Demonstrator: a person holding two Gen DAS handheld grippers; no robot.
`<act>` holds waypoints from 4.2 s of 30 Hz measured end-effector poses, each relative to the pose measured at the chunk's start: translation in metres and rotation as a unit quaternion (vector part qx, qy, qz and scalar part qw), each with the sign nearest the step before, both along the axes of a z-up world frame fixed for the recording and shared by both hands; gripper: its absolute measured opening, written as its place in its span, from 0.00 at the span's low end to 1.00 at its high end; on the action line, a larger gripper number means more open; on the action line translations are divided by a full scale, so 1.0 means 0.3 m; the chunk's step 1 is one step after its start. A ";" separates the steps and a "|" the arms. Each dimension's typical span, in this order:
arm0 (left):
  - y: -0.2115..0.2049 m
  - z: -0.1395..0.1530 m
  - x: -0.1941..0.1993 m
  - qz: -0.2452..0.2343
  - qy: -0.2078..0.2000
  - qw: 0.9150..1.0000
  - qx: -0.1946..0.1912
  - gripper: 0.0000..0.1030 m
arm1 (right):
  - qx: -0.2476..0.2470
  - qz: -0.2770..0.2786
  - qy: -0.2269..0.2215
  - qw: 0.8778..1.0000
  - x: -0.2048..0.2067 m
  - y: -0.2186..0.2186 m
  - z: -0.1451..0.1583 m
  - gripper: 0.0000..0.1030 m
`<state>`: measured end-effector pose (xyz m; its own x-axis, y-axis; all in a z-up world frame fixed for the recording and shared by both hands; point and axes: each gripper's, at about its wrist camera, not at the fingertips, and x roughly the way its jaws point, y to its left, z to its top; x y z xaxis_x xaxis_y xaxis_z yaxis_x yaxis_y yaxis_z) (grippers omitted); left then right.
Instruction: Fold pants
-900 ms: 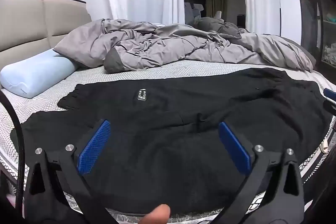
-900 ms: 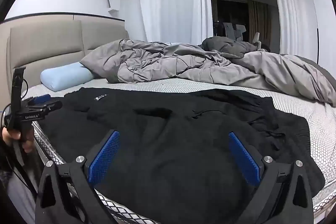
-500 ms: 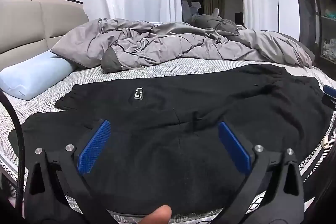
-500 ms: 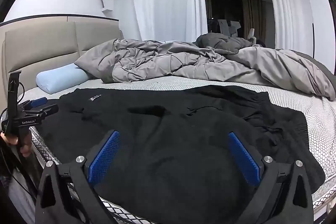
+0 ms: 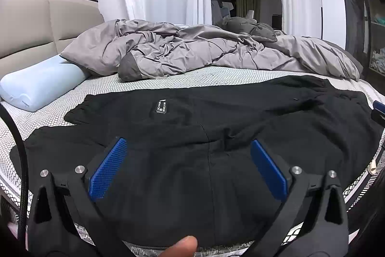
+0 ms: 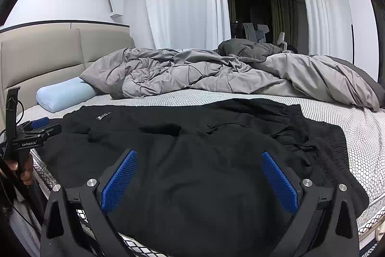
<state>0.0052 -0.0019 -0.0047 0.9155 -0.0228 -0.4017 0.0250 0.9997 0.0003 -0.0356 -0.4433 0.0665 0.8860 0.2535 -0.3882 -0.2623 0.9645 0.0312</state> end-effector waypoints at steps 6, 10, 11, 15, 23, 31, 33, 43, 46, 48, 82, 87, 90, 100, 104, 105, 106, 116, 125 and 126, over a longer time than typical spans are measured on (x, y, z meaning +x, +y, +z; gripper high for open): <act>0.011 -0.002 0.003 0.001 -0.001 1.000 0.000 0.99 | 0.002 -0.003 -0.003 1.000 -0.002 -0.006 0.002 1.00; 0.010 -0.001 0.001 0.002 -0.003 1.000 -0.001 0.99 | 0.002 -0.004 -0.003 1.000 -0.003 -0.005 0.001 1.00; 0.012 -0.001 0.002 0.002 -0.003 1.000 0.000 0.99 | 0.002 -0.003 -0.003 1.000 -0.003 -0.007 0.001 1.00; 0.020 0.002 0.000 0.004 -0.006 1.000 0.001 0.99 | 0.003 -0.006 -0.005 1.000 -0.005 -0.013 0.001 1.00; 0.024 0.015 -0.006 0.011 -0.010 1.000 -0.002 0.99 | 0.011 -0.010 -0.005 1.000 -0.005 -0.028 0.001 1.00; 0.025 0.015 -0.003 0.014 -0.010 1.000 -0.005 0.99 | -0.002 -0.006 -0.001 1.000 -0.007 -0.022 -0.008 1.00; 0.024 0.015 -0.002 0.014 -0.009 1.000 -0.005 0.99 | -0.005 -0.005 -0.001 1.000 -0.008 -0.018 -0.009 1.00; 0.024 0.012 -0.001 0.016 -0.010 1.000 -0.007 0.99 | -0.011 -0.001 0.002 1.000 -0.005 -0.008 -0.014 1.00; 0.022 0.011 0.000 0.017 -0.010 1.000 -0.006 0.99 | -0.012 -0.002 0.003 1.000 -0.007 -0.006 -0.013 1.00; 0.023 0.011 -0.001 0.017 -0.010 1.000 -0.006 0.99 | -0.012 -0.003 0.003 1.000 -0.004 -0.005 -0.013 1.00; 0.085 0.026 -0.006 0.040 0.002 0.999 -0.032 0.99 | 0.001 -0.016 0.016 1.000 0.009 -0.047 -0.014 1.00; 0.234 0.057 -0.031 0.080 0.026 0.990 -0.114 0.99 | 0.012 -0.031 0.028 0.999 0.006 -0.080 -0.005 1.00; 0.334 0.067 -0.067 0.121 0.044 0.983 -0.132 0.99 | 0.042 -0.045 0.039 0.997 -0.007 -0.133 0.017 1.00; 0.702 -0.017 -0.170 0.204 0.119 0.936 -0.259 0.84 | 0.129 -0.105 0.121 0.979 -0.028 -0.327 0.040 1.00; 0.755 -0.061 -0.154 0.187 0.135 0.930 -0.287 0.81 | 0.167 -0.110 0.142 0.970 -0.034 -0.380 0.026 1.00; 0.760 -0.075 -0.140 0.182 0.145 0.928 -0.291 0.80 | 0.167 -0.115 0.148 0.968 -0.031 -0.387 0.020 1.00; 0.770 -0.093 -0.129 0.179 0.152 0.925 -0.299 0.77 | 0.166 -0.118 0.152 0.967 -0.030 -0.390 0.017 1.00; 0.795 -0.173 -0.084 0.186 0.206 0.899 -0.338 0.76 | 0.192 -0.129 0.178 0.956 -0.053 -0.439 0.002 1.00; 0.774 -0.098 -0.007 0.203 0.161 0.912 -0.317 0.09 | 0.218 -0.152 0.200 0.943 -0.059 -0.488 -0.037 1.00; 0.775 -0.085 -0.015 0.201 0.139 0.914 -0.324 0.07 | 0.229 -0.154 0.205 0.939 -0.061 -0.495 -0.043 1.00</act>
